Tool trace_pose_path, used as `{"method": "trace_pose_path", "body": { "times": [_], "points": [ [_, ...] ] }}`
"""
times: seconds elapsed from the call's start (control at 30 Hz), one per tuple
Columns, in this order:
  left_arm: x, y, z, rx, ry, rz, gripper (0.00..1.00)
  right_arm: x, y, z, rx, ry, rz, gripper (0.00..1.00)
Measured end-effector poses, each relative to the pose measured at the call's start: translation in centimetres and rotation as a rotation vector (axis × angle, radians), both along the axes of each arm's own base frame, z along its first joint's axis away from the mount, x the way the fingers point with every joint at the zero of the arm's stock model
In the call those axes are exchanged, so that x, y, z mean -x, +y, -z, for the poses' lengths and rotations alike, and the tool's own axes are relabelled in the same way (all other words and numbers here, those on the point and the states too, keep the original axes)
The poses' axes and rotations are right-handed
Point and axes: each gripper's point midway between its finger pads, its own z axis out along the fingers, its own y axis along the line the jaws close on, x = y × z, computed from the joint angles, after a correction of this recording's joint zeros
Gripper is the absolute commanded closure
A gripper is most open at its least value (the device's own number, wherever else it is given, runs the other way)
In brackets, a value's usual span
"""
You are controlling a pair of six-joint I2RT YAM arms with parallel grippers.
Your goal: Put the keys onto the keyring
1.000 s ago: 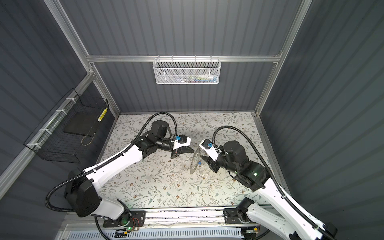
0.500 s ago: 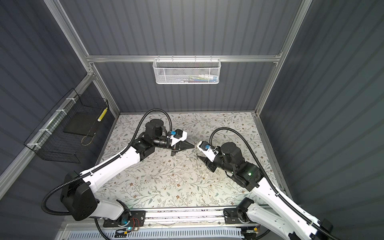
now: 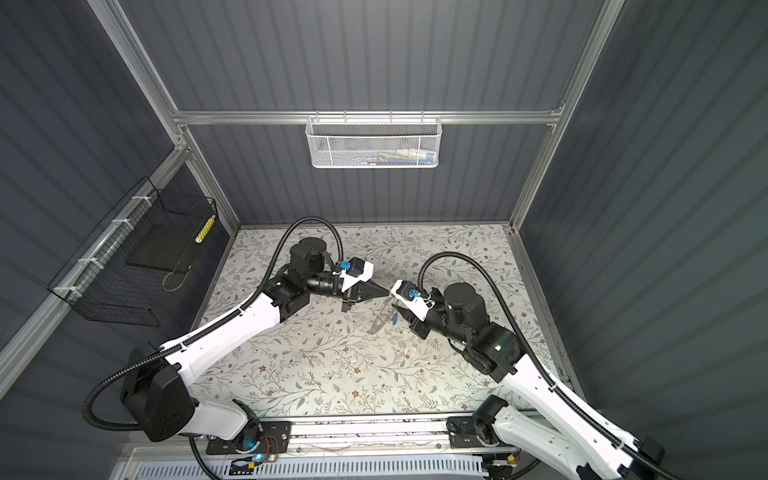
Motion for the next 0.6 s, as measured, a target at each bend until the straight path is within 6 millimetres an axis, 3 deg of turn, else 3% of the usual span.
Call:
{"method": "trace_pose_path", "body": {
  "times": [0.3,0.6],
  "points": [
    [0.0,0.0,0.0,0.000,0.001,0.000,1.00,-0.2,-0.2,0.6,0.064,-0.037,-0.006,0.79],
    [0.0,0.0,0.1,-0.002,0.003,0.000,1.00,-0.6,-0.2,0.8,0.095,-0.063,-0.003,0.83]
  ]
}}
